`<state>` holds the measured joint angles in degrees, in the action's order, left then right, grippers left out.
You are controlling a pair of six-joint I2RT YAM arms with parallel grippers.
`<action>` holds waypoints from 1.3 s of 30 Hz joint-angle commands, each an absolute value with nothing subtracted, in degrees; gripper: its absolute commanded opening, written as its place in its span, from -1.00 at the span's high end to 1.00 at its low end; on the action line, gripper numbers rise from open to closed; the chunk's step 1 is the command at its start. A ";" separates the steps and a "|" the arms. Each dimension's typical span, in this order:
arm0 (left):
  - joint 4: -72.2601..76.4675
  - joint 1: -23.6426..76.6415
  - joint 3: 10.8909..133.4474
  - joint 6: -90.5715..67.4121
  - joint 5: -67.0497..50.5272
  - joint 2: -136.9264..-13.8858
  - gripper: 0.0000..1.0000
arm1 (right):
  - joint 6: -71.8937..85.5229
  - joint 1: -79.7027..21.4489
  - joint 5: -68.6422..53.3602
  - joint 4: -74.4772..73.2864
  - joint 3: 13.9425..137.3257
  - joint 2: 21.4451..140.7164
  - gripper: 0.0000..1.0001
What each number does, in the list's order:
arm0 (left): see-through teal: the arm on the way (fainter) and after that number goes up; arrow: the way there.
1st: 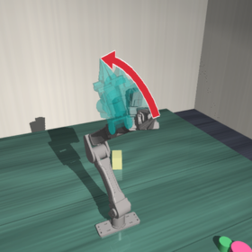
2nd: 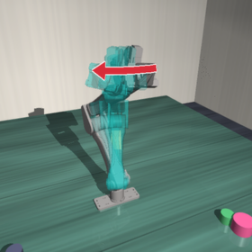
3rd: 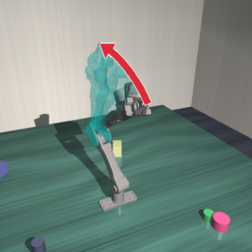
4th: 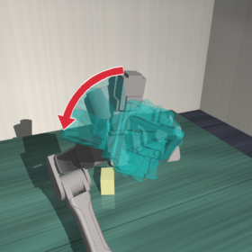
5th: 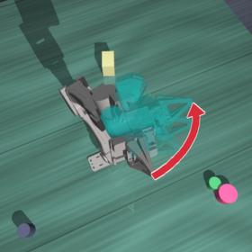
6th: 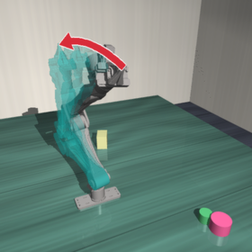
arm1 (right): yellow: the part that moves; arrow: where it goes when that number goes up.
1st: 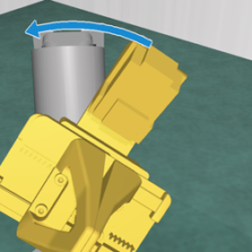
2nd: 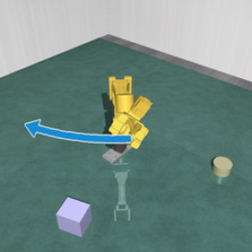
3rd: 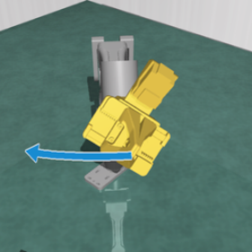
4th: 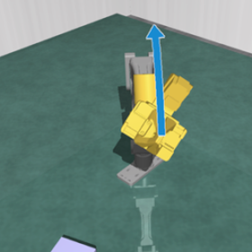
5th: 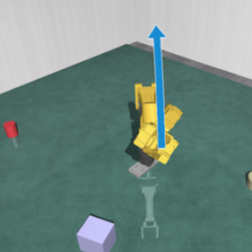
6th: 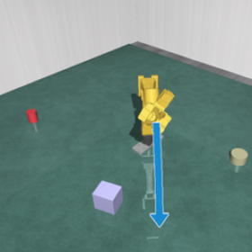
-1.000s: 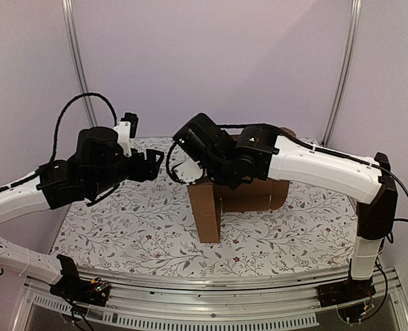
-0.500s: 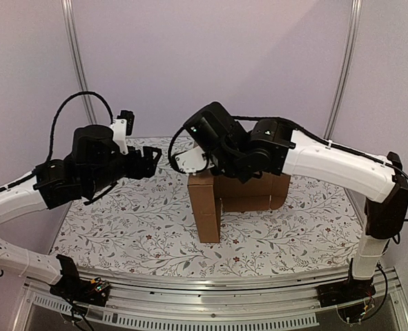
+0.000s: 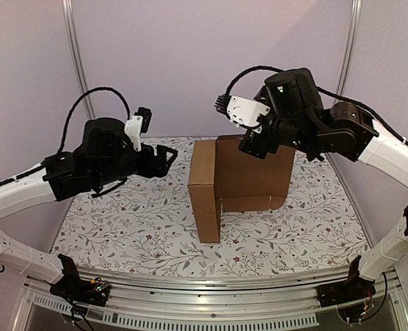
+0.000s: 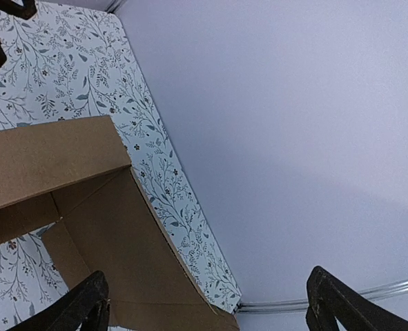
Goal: Fold the paper box
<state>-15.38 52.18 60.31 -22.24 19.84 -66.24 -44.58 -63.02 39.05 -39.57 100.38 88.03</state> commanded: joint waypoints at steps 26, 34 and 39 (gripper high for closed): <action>-14.84 46.42 70.81 -22.97 6.24 -81.61 -0.26 | 5.12 -38.37 19.73 -32.68 65.23 61.82 -0.78; -15.31 46.17 72.26 -22.76 5.34 -82.05 -0.24 | 10.50 -27.08 4.94 -24.10 57.69 61.09 -0.73; -15.38 46.14 72.89 -22.83 4.48 -82.35 -0.24 | 13.01 -22.44 -1.95 -19.42 55.11 62.70 -0.73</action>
<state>-14.87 47.11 71.29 -22.70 5.91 -81.45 9.58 -25.23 6.44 -25.32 56.53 62.15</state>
